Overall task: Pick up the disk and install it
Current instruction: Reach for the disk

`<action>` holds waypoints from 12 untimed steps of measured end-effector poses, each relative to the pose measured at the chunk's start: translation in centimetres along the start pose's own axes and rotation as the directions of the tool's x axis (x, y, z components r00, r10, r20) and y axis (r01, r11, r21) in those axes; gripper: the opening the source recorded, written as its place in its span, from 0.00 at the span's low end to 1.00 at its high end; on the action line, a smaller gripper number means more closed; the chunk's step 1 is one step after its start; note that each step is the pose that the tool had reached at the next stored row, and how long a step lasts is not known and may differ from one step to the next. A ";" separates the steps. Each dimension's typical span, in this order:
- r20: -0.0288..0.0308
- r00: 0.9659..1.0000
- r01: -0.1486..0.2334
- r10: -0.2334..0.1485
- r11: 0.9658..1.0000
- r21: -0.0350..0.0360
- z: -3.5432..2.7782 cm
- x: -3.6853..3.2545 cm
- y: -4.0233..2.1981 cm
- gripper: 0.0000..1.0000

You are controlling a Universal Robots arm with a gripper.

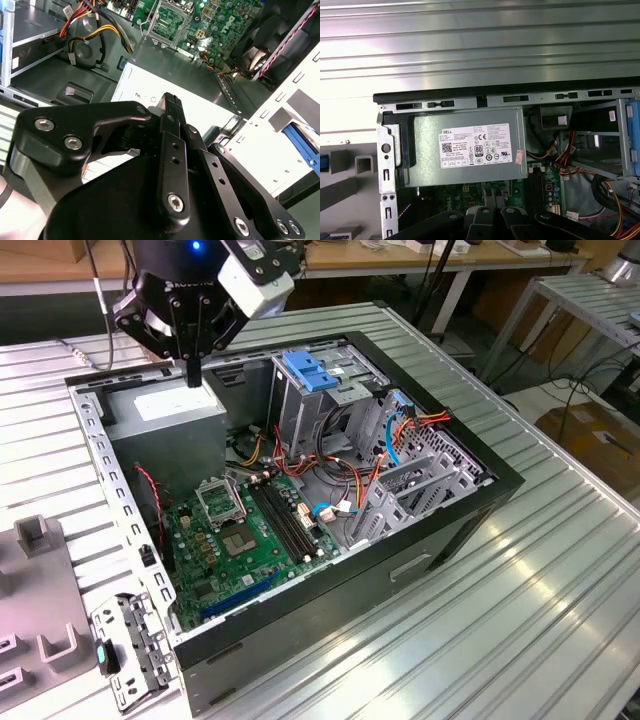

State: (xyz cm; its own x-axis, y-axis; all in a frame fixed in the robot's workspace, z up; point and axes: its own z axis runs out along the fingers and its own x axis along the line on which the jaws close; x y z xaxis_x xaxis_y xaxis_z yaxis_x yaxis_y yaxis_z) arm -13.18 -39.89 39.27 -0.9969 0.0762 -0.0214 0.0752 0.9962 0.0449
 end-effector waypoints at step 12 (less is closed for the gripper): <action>-0.001 1.000 0.000 0.000 1.000 0.000 0.01 0.75 -0.06 0.11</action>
State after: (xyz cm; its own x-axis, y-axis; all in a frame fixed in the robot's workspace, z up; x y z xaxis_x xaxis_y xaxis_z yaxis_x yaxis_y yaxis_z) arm -13.93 -39.89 39.24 -0.9969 0.0762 -0.0206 0.0752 0.9962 0.0447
